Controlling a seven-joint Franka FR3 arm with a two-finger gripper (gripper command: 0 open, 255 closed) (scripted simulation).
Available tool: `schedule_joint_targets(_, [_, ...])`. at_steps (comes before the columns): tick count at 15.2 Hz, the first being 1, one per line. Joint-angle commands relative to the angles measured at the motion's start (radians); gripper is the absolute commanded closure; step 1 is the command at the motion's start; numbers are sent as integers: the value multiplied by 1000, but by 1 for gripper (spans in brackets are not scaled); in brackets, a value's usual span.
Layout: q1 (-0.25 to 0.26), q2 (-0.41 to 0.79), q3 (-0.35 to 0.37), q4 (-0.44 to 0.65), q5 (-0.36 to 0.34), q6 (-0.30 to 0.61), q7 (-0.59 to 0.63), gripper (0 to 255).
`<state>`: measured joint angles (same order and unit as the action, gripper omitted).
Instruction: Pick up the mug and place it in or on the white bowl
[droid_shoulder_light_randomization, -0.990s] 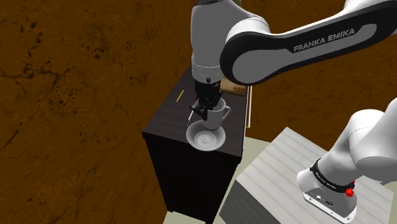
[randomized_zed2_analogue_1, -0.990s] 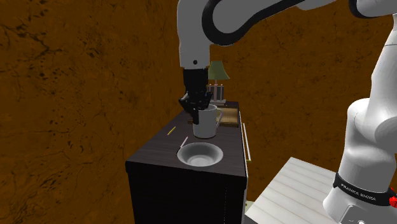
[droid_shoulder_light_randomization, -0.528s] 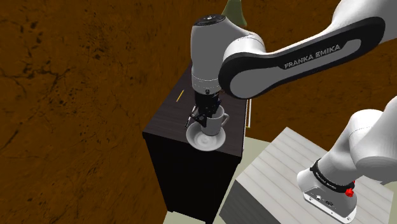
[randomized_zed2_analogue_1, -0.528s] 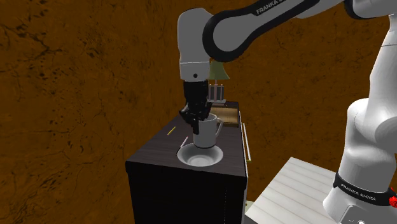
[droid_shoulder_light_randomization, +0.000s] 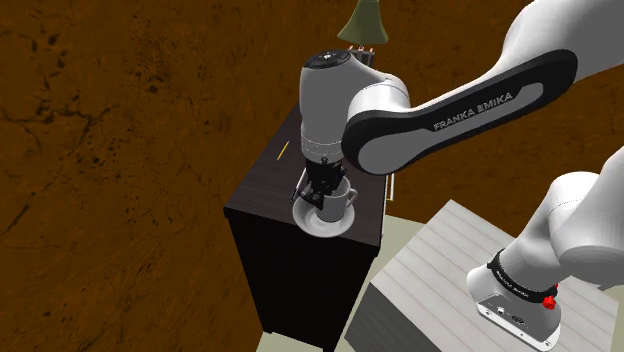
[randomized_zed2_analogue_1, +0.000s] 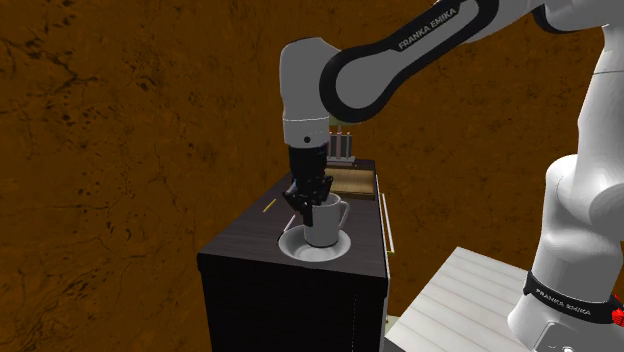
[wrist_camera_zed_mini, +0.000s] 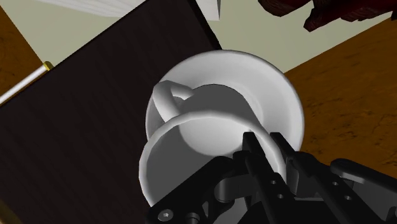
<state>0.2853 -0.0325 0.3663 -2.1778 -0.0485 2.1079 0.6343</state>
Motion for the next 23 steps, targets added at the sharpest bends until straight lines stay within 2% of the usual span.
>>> schedule_joint_targets(1, [0,2,0,-1,-1,4,1,255])
schedule_joint_targets(6, [0,2,0,-1,-1,4,1,255])
schedule_joint_targets(7, [0,2,0,-1,-1,4,1,0])
schedule_joint_targets(12, [0,2,0,-1,-1,4,1,0])
schedule_joint_targets(16, [1,-42,-1,84,19,-122,-14,0])
schedule_joint_targets(23, [1,-42,-1,84,19,-122,-14,0])
